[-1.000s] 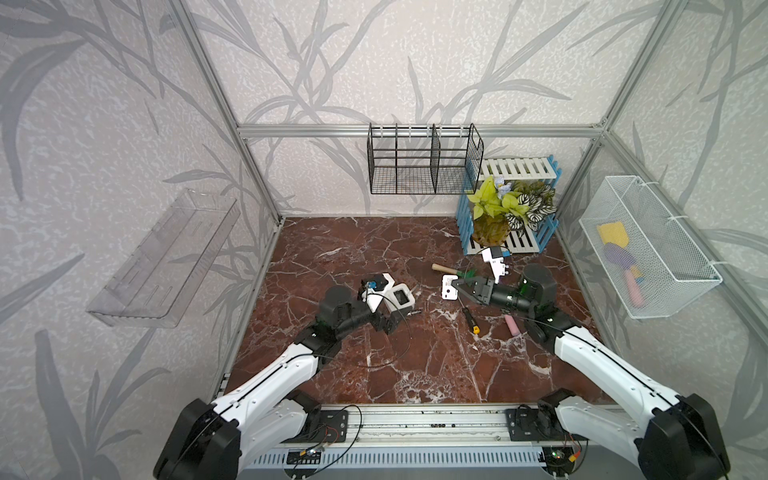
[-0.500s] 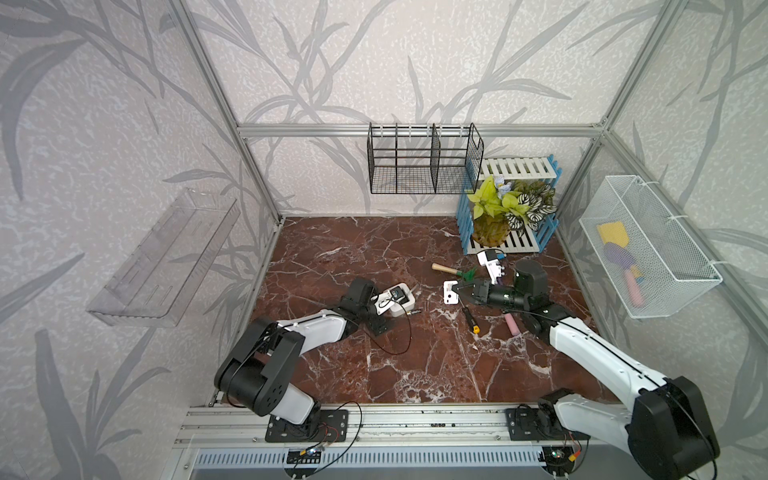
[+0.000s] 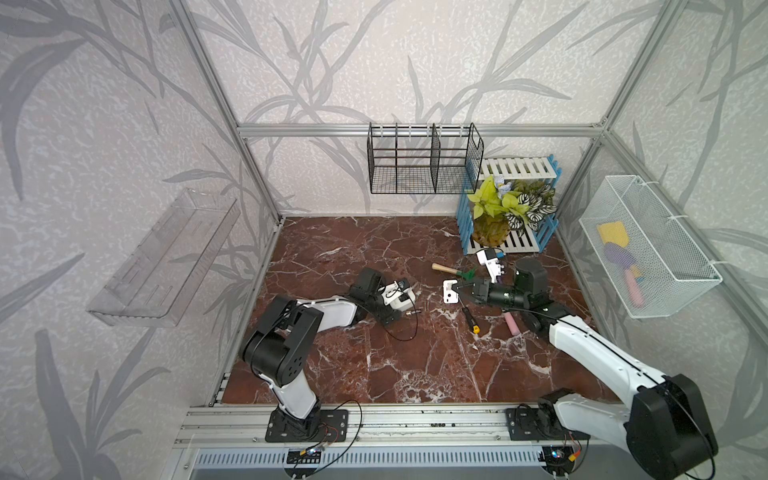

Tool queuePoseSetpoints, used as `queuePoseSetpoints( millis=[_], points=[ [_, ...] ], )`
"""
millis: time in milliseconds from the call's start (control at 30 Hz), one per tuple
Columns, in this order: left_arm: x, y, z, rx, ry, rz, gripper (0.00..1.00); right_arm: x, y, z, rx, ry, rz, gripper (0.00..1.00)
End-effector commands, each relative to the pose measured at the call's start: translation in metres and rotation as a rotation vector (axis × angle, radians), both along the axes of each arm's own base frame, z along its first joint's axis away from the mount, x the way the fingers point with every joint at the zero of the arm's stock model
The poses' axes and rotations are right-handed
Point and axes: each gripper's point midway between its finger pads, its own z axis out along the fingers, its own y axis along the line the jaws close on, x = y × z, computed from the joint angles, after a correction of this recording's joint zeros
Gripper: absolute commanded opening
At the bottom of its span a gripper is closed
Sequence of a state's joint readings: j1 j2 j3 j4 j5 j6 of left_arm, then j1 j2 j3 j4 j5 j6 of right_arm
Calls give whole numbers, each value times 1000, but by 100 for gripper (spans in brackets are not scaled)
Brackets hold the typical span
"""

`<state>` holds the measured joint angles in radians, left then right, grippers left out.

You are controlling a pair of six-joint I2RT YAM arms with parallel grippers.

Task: Remove the battery from the alarm
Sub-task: Pick up the alarm from the center of the board, then place the alarm at the center of the board.

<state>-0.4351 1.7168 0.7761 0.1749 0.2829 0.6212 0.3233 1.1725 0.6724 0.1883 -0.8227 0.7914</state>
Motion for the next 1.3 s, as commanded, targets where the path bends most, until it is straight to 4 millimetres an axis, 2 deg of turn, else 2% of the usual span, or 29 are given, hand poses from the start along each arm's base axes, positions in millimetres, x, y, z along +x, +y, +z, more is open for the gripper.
queuePoseSetpoints(
  millis=[0, 133, 200, 300, 400, 567, 633, 733, 833, 900, 967, 1067, 1267],
  points=[
    [4, 3, -5, -17, 57, 34, 100, 0, 1, 12, 11, -35, 18, 0],
    [6, 2, -9, -27, 110, 17, 99, -1, 1, 12, 11, -31, 17, 0],
    [4, 3, -9, -37, 130, 8, 93, -1, 0, 11, 12, -28, 16, 0],
    [6, 3, -4, -66, 140, 3, 75, -4, 0, 10, 10, -25, 19, 0],
    [5, 3, 2, -88, 136, -1, 69, -5, -1, 8, 8, -24, 18, 0],
    [-1, 7, 26, -132, 66, -6, 58, -10, -2, 5, 3, -12, 22, 0],
    [-6, 7, 44, -154, 28, -15, 57, -12, -2, 6, -12, -32, 30, 0],
    [-27, 1, 73, -224, 1, -81, 53, -19, -5, 7, -27, -34, 35, 0],
    [-67, -20, 82, -309, 40, -154, 52, -29, -9, 0, -42, -8, 38, 0],
    [-98, -44, 76, -311, 53, -214, 53, -35, -13, -5, -45, 13, 34, 0],
    [-119, -64, 74, -313, 78, -259, 54, -40, -18, -11, -42, 35, 24, 0],
    [-131, -80, 70, -373, 128, -262, 53, -46, -24, -17, -47, 64, 10, 0],
    [-148, -107, 38, -326, 205, -261, 54, -58, -28, -33, -44, 119, 7, 0]
  ],
)
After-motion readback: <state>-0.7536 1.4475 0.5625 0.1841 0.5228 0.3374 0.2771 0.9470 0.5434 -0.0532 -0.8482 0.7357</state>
